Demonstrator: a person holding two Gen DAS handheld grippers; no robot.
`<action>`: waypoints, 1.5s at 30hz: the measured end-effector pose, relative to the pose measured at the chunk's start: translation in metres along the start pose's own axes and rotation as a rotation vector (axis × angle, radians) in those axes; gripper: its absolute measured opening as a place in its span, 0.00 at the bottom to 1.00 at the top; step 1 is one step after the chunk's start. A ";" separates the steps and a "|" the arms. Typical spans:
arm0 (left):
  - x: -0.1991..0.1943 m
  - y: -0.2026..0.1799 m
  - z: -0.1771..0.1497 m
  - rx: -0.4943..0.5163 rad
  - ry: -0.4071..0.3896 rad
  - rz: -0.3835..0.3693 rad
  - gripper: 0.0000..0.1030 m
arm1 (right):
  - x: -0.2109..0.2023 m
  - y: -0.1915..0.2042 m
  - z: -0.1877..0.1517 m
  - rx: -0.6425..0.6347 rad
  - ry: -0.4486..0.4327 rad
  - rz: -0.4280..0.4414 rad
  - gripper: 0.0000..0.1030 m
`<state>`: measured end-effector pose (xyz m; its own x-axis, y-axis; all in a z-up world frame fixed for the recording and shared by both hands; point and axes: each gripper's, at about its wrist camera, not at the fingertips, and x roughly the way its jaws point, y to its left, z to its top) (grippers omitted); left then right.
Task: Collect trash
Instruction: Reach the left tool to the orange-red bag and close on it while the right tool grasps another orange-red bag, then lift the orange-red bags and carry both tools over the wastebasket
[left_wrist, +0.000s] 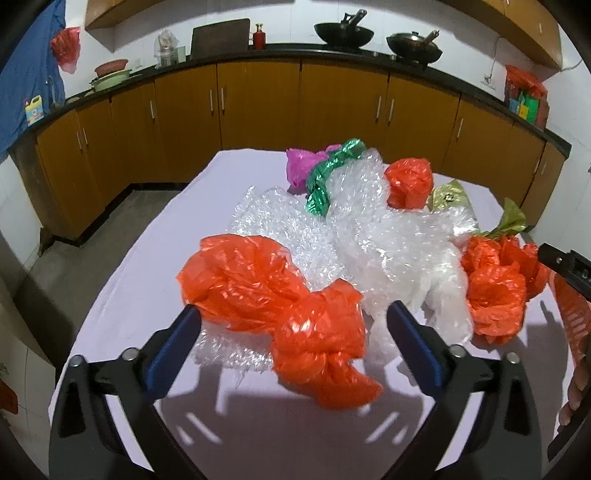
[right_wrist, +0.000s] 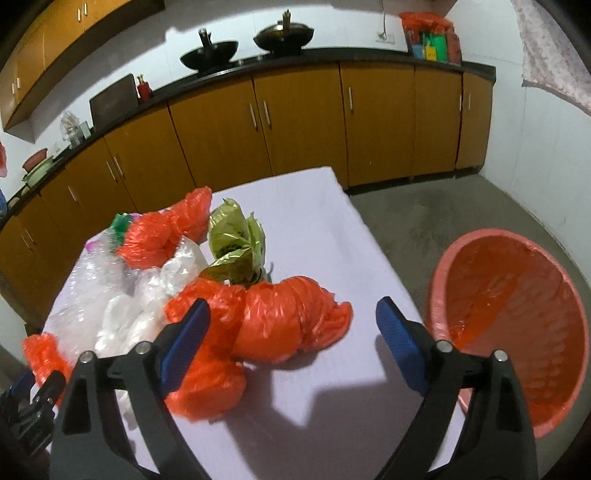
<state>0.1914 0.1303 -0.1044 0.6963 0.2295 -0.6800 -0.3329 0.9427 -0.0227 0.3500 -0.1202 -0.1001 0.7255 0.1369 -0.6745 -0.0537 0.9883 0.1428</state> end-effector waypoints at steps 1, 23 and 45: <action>0.002 0.000 0.000 0.000 0.007 0.000 0.89 | 0.007 0.002 0.001 -0.006 0.012 -0.001 0.89; -0.023 0.024 0.009 -0.020 -0.065 -0.134 0.36 | 0.002 0.000 -0.013 -0.008 0.033 0.088 0.29; -0.080 -0.007 0.036 0.062 -0.238 -0.262 0.36 | -0.080 -0.032 0.004 0.045 -0.146 0.125 0.28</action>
<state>0.1609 0.1143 -0.0232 0.8839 0.0209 -0.4672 -0.0891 0.9882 -0.1244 0.2965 -0.1632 -0.0484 0.8070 0.2441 -0.5378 -0.1214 0.9597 0.2533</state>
